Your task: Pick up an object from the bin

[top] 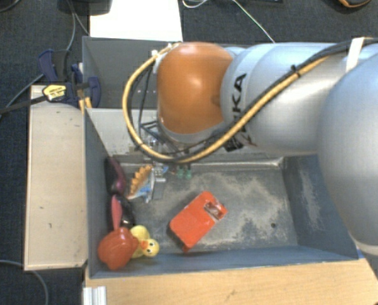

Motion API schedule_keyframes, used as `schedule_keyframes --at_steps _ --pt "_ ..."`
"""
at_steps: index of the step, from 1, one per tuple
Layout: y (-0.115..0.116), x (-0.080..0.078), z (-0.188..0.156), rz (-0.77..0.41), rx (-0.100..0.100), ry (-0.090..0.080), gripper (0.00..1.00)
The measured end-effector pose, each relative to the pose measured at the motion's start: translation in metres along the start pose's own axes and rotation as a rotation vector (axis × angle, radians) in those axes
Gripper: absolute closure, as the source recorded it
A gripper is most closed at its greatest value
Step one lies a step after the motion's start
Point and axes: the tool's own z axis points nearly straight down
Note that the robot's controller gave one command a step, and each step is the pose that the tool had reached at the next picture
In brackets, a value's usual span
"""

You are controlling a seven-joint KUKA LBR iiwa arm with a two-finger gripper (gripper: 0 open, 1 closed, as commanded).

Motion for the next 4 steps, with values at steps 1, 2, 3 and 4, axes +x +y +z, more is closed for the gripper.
schedule_keyframes --at_steps 1,2,3,4 --pt "-0.001 -0.002 -0.005 0.007 -0.002 -0.008 0.0" --pt "-0.014 -0.022 0.097 -0.333 -0.001 -0.005 0.0" --pt "-0.013 -0.026 0.056 -0.557 -0.001 -0.014 0.0" --pt "-0.013 -0.023 0.088 -0.514 -0.001 -0.007 0.0"
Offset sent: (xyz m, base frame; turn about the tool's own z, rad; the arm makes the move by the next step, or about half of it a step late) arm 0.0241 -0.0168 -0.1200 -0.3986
